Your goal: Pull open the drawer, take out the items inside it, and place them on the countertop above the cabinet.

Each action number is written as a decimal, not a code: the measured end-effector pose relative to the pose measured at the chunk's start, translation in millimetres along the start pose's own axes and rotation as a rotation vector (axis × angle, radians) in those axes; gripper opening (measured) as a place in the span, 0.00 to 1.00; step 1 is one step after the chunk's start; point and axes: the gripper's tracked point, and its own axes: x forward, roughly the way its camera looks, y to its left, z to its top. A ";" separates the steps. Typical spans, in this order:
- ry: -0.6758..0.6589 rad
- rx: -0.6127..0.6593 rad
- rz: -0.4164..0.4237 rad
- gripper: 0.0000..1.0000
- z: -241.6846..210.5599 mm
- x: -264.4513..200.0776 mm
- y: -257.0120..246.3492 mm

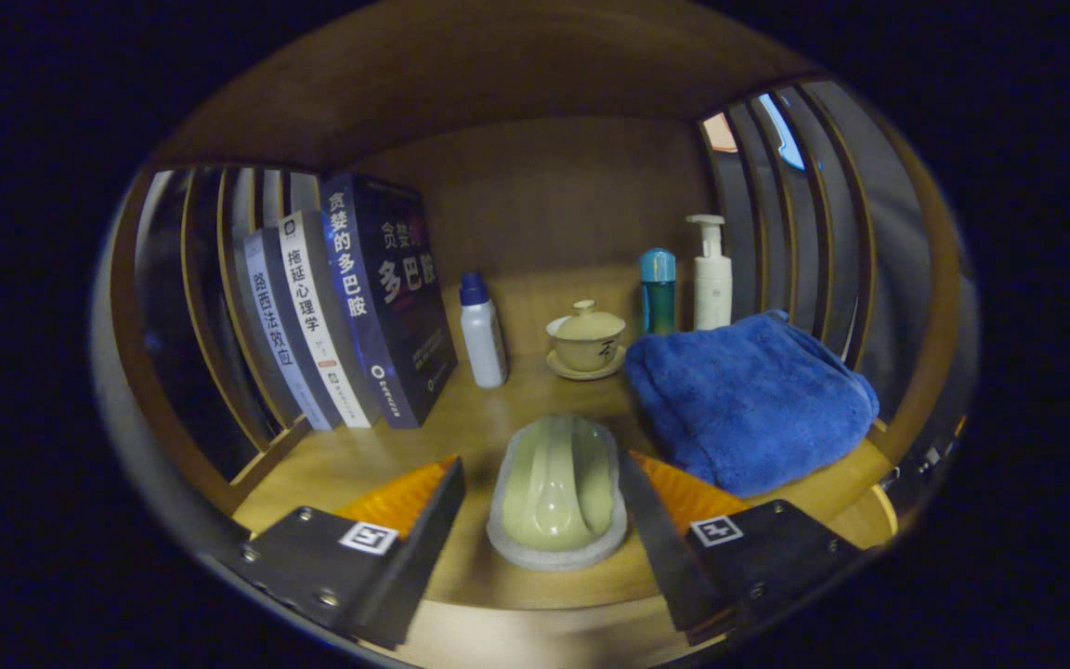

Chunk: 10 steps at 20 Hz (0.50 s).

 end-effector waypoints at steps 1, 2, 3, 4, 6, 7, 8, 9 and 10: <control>-0.019 -0.008 0.001 1.00 5.3 -8.1 -0.1; -0.032 -0.014 0.002 1.00 8.6 -16.6 0.7; -0.036 -0.018 0.007 1.00 9.5 -27.0 2.4; -0.038 -0.020 0.012 1.00 11.1 -36.5 3.3; -0.035 -0.017 0.026 1.00 11.6 -56.4 5.9; -0.044 -0.018 0.033 1.00 13.1 -69.5 7.3; -0.053 -0.022 0.036 1.00 14.3 -79.5 7.1; -0.061 -0.031 0.043 1.00 15.7 -91.3 7.5; -0.067 -0.040 0.050 1.00 16.2 -103.6 7.6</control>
